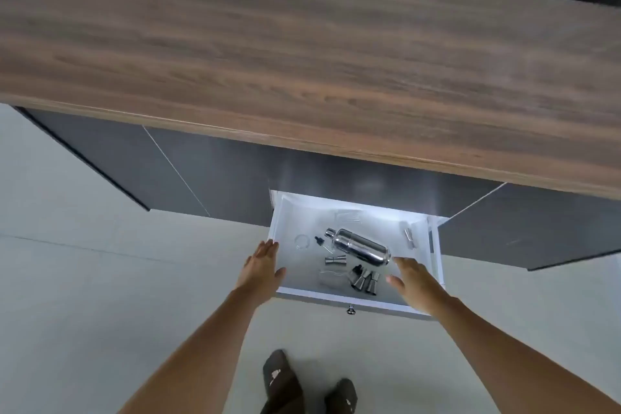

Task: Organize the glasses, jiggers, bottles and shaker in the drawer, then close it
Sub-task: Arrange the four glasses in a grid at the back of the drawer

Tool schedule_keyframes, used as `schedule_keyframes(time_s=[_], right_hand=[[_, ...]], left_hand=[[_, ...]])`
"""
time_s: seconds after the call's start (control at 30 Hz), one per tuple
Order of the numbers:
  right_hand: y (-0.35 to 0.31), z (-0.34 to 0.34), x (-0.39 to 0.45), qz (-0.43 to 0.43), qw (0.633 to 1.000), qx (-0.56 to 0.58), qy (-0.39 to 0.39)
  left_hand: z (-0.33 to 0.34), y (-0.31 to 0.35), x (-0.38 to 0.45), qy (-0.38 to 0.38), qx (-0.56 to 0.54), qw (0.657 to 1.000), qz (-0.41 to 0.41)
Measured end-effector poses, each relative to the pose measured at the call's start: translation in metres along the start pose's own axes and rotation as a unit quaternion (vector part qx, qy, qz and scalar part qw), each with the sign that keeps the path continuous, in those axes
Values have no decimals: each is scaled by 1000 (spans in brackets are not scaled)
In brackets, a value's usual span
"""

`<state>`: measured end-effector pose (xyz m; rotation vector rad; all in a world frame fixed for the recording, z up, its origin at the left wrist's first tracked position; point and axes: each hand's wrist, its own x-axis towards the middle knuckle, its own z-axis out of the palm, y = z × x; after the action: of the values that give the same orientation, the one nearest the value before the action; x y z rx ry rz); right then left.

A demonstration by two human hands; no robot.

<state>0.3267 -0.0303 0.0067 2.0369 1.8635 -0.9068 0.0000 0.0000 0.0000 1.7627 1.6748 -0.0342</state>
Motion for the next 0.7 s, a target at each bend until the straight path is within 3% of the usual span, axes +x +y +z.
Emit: schedule_keyframes(time_s=[0.2, 0.4, 0.7], right_hand=[[52, 61, 55, 103, 995, 18, -8], [109, 109, 111, 195, 979, 47, 42], [166, 158, 176, 199, 971, 80, 106]], left_hand=[[57, -20, 71, -12, -18, 1000, -12], [125, -36, 140, -13, -15, 1000, -7], [193, -55, 208, 31, -47, 998, -5]])
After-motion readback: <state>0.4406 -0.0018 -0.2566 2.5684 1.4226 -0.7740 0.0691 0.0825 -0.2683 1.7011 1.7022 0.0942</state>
